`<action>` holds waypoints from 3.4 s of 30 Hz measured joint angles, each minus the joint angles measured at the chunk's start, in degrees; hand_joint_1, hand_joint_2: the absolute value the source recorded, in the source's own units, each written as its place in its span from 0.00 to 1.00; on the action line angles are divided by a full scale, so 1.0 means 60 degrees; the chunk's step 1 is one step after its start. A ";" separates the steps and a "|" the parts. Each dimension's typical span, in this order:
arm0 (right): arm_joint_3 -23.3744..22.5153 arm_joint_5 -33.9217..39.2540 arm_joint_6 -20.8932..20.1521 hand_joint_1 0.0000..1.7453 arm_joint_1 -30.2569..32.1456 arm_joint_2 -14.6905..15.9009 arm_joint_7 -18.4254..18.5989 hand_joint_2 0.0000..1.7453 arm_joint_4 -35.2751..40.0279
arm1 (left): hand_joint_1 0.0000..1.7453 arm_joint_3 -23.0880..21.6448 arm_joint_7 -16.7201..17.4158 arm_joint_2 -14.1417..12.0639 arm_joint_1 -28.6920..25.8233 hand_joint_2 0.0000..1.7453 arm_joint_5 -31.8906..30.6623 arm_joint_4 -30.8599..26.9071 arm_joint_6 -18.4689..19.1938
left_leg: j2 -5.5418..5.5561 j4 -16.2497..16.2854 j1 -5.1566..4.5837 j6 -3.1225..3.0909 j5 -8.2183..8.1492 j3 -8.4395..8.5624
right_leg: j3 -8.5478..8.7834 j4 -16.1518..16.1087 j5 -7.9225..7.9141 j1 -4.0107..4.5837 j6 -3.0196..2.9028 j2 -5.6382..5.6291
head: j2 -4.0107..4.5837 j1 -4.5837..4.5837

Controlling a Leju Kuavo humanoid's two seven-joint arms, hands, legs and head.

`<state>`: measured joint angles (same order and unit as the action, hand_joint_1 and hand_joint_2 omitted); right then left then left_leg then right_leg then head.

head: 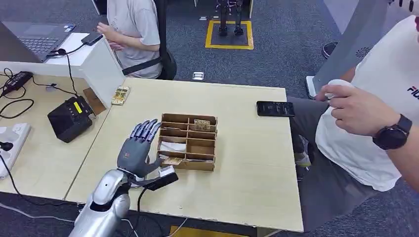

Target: Pass the card to the sensor for recognition and then transmit it.

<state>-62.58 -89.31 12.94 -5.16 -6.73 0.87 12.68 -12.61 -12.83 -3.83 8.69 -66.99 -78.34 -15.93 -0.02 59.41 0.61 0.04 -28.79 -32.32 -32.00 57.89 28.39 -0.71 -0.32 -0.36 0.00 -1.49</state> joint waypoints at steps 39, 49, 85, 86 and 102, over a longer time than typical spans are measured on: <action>0.0171 -0.0142 -0.0135 0.00 0.0001 -0.0004 0.0098 1.00 0.0000 | 0.00 -0.1013 0.0015 -0.0689 0.0300 1.00 0.0659 -0.0754 0.0769 | 0.0000 0.0001 0.0000 0.0000 0.0001 0.0002 | -0.0001 0.0000 0.0000 0.0000 0.0000 0.0000 | 0.0000 0.0000; 0.0430 -0.0142 -0.0160 0.00 0.0001 -0.0004 0.0080 1.00 0.0000 | 0.00 -0.1366 0.0485 -0.0801 0.1187 1.00 0.0320 -0.0302 0.0794 | 0.0001 0.0002 0.0000 0.0001 0.0006 0.0002 | -0.0001 0.0001 -0.0004 0.0000 0.0000 -0.0002 | 0.0000 -0.0003; 0.0521 -0.0142 -0.0171 0.00 0.0011 -0.0004 0.0102 1.00 0.0000 | 0.00 -0.1526 0.0095 -0.1683 0.1478 1.00 0.1599 0.0306 0.1668 | -0.0002 0.0002 0.0001 0.0002 0.0006 0.0003 | -0.0002 0.0003 -0.0003 0.0001 0.0000 -0.0005 | 0.0000 -0.0003; 0.0521 -0.0142 -0.0171 0.00 0.0011 -0.0004 0.0102 1.00 0.0000 | 0.00 -0.1566 0.0095 -0.1712 0.1479 1.00 0.1609 0.0303 0.1686 | -0.0002 0.0001 0.0001 0.0001 0.0006 0.0003 | -0.0002 0.0003 -0.0003 0.0001 0.0000 -0.0004 | 0.0000 0.0000; 0.0605 -0.0142 -0.0171 0.00 0.0007 -0.0004 0.0098 1.00 0.0000 | 0.00 -0.2474 0.0241 -0.1548 0.1948 1.00 0.1897 0.0139 0.1909 | 0.0007 0.0007 0.0000 -0.0005 0.0010 0.0000 | 0.0001 0.0002 -0.0004 0.0000 0.0001 0.0003 | 0.0000 0.0000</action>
<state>-58.95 -90.16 11.91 -5.12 -6.75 1.46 12.68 -27.46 -11.39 -13.11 20.38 -55.60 -77.50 -4.48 0.03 59.45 0.61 0.01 -28.72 -32.32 -32.00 57.90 28.37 -0.71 -0.31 -0.34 0.00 -1.49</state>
